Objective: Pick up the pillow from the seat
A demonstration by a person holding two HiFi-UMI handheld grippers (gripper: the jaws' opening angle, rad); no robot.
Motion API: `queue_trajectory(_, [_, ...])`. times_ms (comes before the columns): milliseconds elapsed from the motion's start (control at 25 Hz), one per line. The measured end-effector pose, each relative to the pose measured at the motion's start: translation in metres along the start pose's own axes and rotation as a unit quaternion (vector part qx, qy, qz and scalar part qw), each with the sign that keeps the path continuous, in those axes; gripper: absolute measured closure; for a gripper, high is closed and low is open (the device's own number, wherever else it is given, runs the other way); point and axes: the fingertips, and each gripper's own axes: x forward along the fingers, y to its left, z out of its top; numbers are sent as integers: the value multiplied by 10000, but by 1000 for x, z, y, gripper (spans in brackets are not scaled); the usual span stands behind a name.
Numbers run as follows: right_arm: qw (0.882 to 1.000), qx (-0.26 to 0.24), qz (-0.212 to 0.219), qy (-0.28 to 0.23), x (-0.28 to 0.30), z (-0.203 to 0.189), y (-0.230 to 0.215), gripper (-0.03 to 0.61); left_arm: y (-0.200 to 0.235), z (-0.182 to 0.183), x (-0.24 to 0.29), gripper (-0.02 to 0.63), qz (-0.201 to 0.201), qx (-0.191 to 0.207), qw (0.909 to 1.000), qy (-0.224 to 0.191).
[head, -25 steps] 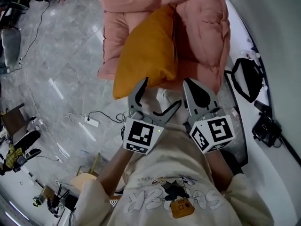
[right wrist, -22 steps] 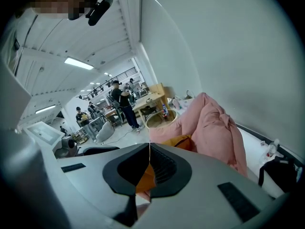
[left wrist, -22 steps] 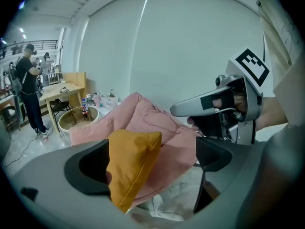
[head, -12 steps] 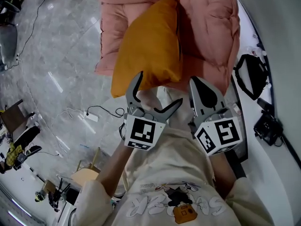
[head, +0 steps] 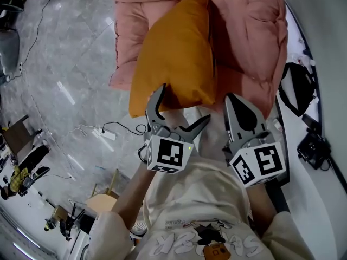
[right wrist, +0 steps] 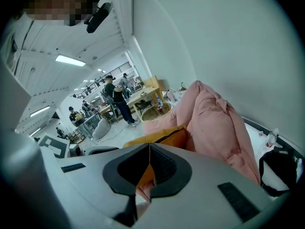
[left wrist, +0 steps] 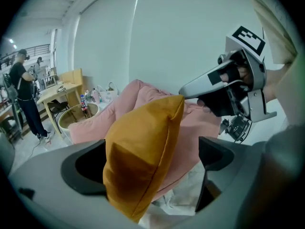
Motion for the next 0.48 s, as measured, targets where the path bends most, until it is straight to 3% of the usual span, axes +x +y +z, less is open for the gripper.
queue_trajectory(480, [9996, 117, 36, 239, 27, -16, -6, 555, 23, -21, 26, 18, 216, 270, 9992, 193])
